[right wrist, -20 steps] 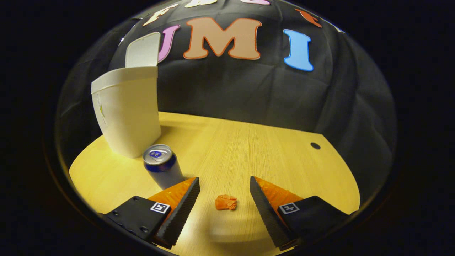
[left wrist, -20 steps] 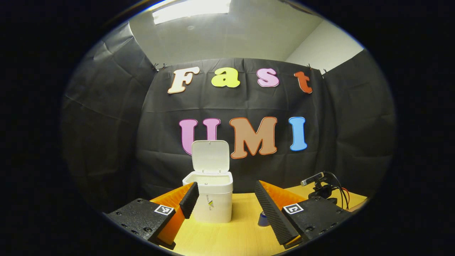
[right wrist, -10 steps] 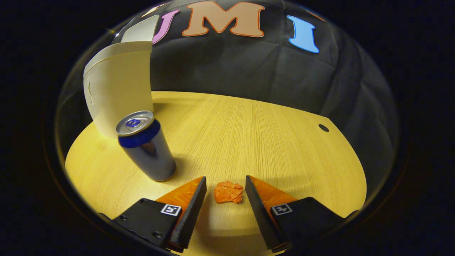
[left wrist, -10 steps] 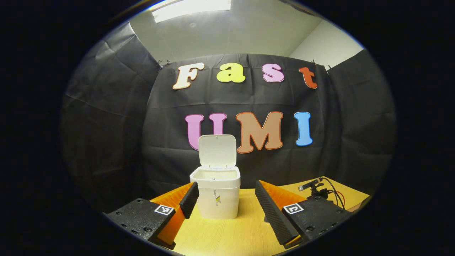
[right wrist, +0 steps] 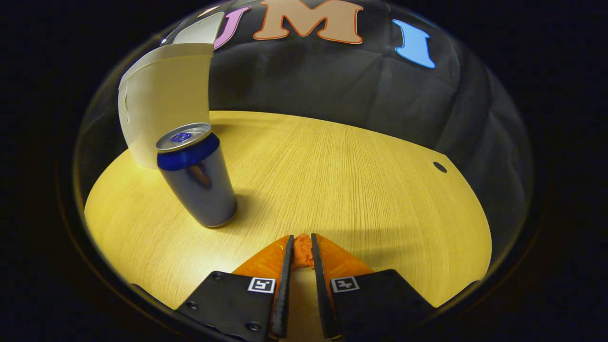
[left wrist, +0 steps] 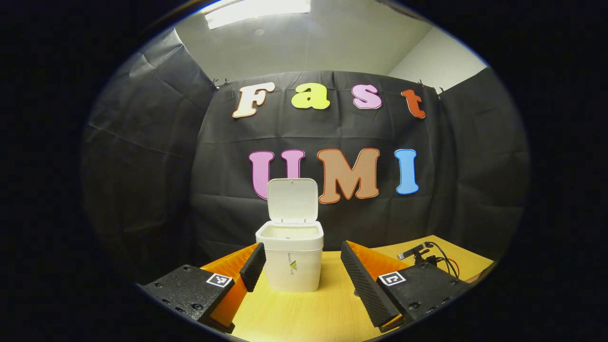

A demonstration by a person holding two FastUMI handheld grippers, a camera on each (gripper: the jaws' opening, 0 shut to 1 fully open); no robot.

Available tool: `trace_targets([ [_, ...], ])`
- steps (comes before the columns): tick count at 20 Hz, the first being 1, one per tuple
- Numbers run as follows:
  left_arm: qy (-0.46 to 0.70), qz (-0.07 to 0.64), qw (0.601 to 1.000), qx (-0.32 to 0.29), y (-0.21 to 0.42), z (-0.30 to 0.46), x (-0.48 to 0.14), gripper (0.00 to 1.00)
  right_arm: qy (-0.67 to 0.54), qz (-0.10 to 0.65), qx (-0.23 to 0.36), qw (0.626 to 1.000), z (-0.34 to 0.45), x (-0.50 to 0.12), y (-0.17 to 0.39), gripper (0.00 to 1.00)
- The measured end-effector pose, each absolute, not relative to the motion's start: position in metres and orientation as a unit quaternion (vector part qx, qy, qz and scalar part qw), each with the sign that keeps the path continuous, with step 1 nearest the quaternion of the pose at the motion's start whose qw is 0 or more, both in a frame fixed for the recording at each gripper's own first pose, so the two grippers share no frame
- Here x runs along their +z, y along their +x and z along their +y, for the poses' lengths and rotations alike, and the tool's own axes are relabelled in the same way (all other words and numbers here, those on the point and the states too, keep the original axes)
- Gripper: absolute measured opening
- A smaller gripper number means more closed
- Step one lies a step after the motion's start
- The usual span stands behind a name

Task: Press the lid of the desktop garbage bin to open it, pick up the crumpled paper on the desktop and throw it into the bin, then pick up the pop can on the desktop and drop it into the bin, and finally close the garbage bin lid.

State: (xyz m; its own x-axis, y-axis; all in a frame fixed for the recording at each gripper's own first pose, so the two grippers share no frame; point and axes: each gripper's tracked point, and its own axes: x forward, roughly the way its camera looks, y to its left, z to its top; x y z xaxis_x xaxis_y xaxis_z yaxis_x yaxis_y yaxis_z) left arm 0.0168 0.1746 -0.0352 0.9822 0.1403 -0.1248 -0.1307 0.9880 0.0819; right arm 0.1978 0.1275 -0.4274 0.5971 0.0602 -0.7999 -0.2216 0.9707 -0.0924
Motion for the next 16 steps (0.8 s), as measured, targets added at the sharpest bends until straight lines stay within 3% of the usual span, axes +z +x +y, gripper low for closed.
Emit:
trace_targets([
  [9, 0.011, 0.069, 0.996, 0.048, 0.025, 0.162, -0.052, 0.96, -0.032, 0.284, 0.133, 0.949, 0.172, -0.259, 0.223, 0.28],
  [16, -0.001, 0.079, 0.996, 0.032, 0.028, 0.157, -0.065, 0.96, -0.021, 0.171, 0.199, 0.965, 0.230, -0.128, 0.239, 0.27],
])
